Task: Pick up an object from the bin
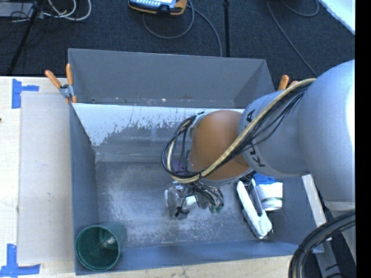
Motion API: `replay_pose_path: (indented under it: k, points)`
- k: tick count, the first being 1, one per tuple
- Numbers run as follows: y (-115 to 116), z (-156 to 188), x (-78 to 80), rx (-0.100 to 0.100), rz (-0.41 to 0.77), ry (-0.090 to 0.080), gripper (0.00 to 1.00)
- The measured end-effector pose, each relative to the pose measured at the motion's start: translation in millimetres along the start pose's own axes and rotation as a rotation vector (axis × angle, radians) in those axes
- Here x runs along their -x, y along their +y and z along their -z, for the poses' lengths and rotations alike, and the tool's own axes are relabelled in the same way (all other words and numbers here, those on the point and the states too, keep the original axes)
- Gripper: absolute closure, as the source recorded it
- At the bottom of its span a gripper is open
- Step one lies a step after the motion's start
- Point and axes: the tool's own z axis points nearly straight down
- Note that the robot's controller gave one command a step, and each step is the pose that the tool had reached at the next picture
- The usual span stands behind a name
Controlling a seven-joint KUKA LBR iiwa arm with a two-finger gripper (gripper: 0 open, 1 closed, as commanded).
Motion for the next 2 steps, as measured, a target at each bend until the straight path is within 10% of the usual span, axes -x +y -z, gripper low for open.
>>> replay_pose_path:
  k: [2]
  points:
    - [-18.5,62.2,11.0,0.001,-0.052,0.001,1.00]
